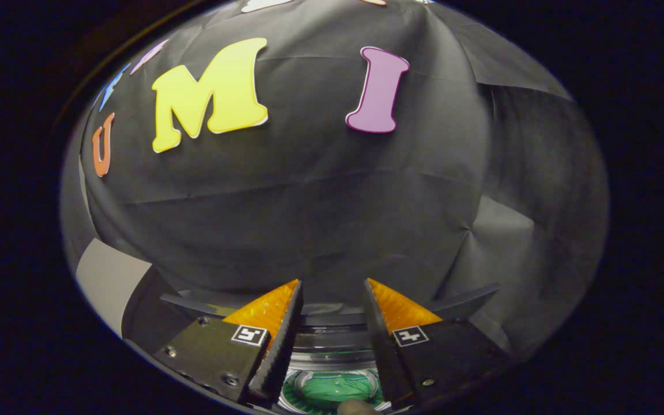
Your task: Put the clothes into the washing machine and then close the washing machine lid.
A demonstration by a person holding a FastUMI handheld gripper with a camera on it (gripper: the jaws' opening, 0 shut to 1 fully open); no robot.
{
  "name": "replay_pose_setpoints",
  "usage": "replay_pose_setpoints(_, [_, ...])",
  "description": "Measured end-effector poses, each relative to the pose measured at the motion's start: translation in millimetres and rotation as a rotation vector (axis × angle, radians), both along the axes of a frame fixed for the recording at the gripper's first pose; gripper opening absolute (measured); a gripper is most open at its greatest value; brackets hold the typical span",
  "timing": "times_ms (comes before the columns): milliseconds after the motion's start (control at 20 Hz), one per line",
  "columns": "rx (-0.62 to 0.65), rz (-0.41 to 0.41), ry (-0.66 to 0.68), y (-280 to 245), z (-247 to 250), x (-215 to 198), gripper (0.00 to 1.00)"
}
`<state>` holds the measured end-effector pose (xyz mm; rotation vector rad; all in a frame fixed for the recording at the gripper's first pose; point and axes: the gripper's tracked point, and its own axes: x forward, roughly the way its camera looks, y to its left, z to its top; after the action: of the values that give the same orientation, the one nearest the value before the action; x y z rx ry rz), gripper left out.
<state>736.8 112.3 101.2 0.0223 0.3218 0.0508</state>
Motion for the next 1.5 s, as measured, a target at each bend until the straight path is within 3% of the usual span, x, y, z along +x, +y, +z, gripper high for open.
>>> replay_pose_setpoints(1500, [-0.012, 0.022, -0.126, -2.7, -6.1, -37.1, 0.66])
